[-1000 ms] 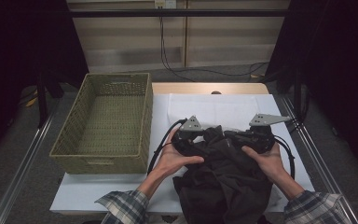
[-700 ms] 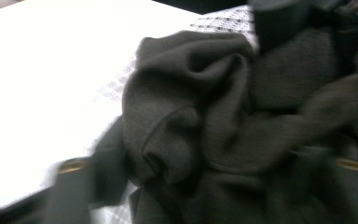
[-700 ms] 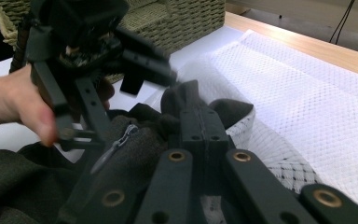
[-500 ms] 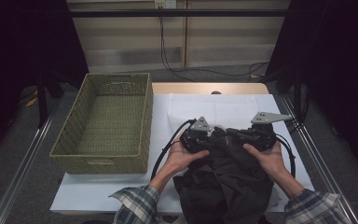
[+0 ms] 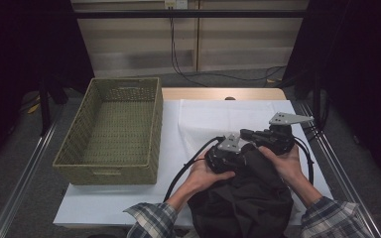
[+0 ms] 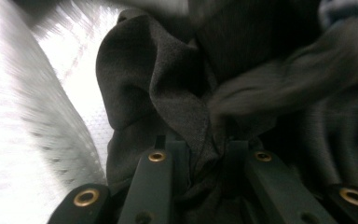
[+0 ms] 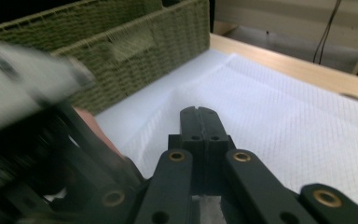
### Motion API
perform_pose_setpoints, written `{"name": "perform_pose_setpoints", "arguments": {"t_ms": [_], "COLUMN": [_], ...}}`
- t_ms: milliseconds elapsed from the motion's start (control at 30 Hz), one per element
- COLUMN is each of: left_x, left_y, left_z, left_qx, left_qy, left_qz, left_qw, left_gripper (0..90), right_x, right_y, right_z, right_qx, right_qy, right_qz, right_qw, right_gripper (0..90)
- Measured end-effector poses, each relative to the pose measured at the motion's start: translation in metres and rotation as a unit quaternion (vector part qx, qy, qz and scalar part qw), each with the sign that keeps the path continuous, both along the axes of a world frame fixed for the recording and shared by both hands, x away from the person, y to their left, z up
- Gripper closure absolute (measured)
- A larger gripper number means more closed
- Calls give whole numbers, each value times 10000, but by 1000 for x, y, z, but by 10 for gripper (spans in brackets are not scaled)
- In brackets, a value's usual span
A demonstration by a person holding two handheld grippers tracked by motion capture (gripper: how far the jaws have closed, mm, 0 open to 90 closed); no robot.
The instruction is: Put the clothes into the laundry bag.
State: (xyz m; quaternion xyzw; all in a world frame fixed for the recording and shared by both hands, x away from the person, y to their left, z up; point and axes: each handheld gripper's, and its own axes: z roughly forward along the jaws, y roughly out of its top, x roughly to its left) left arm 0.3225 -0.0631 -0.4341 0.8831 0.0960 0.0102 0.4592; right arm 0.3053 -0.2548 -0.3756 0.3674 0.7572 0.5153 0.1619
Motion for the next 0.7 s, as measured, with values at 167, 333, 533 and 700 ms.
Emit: {"name": "perform_pose_setpoints", "arguments": {"t_ms": [167,333,533,700], "left_x": [22,35,41,28], "left_y": [7,6,17,32], "left_z": [-7,-17,-24,-15], "left_qx": [126,256,21,80], "left_qy": [-47,-54,298,223], "left_qz": [643,1042,1037,961], "left_qw": [9978,9942,9942,9951], "left_gripper": [795,794,687,532], "right_x": [-12,-22,-21,-17], "right_y": [-1,2,5,5], "right_z": [12,5,-20,-34], "right_qx": [32,-60,-243,-323], "right_qy": [-84,68,327,479], "right_qz": [129,208,209,232], "right_qw": [9999,9997,9989,9981], "right_gripper": [900,900,900,900]}}
